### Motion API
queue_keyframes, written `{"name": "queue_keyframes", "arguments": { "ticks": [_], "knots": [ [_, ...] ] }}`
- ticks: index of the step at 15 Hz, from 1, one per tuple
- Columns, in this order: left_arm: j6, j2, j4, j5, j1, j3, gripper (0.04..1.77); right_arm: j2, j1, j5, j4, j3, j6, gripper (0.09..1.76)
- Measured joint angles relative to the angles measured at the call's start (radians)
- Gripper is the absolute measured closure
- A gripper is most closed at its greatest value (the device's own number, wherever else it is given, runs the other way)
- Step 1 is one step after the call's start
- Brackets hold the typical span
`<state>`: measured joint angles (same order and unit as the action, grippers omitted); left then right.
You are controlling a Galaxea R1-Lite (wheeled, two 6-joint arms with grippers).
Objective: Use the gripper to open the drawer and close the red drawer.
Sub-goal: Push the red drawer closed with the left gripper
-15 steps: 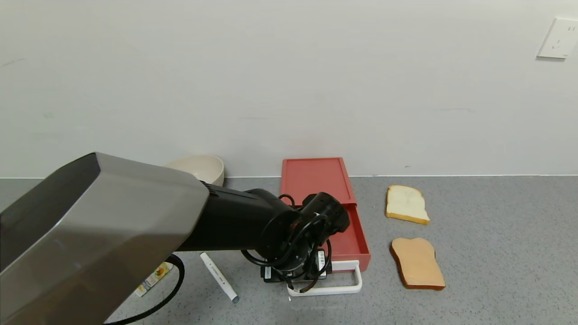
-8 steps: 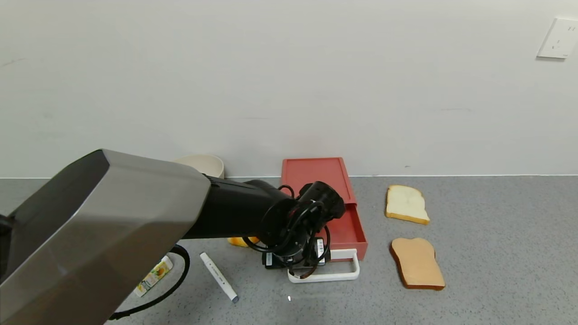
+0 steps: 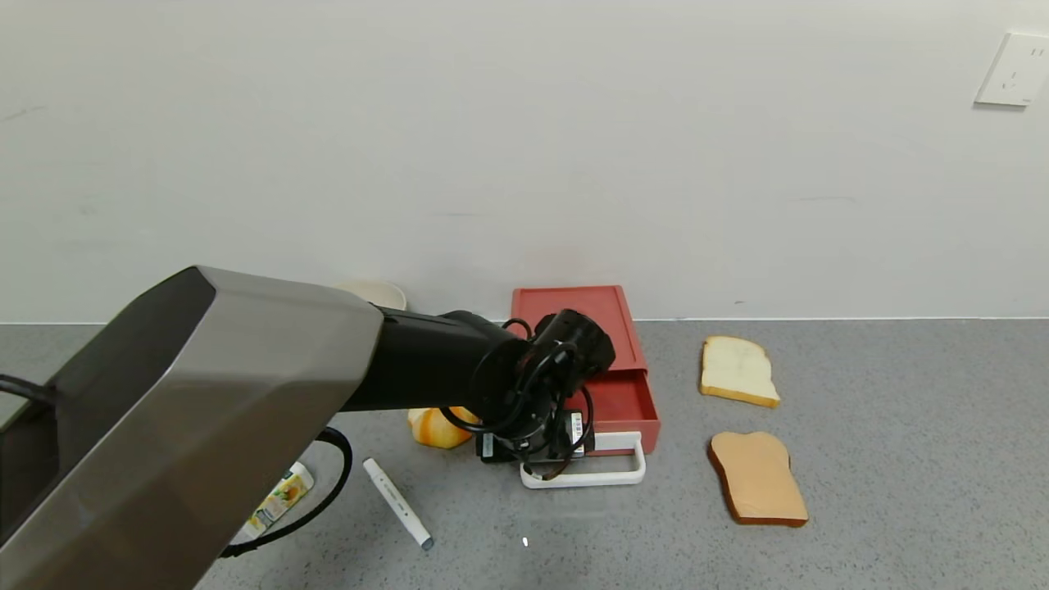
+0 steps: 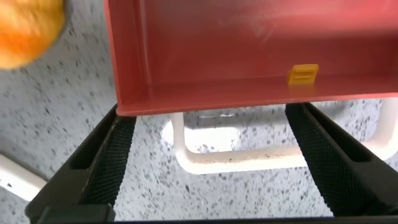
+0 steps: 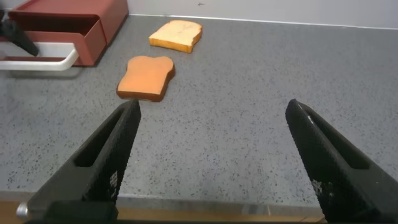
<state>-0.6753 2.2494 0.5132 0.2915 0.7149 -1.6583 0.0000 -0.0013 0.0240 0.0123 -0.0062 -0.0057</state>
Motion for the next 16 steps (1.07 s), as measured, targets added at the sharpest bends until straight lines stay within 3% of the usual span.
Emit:
{"name": "queue_keyframes", "arguments": {
  "ticks": [16],
  "knots": [
    [0.107,0.095,-0.001,-0.002,-0.066,-0.185,0.08,0.000,0.000,0.000,0.000,0.000,0.000,0.14]
  ]
}}
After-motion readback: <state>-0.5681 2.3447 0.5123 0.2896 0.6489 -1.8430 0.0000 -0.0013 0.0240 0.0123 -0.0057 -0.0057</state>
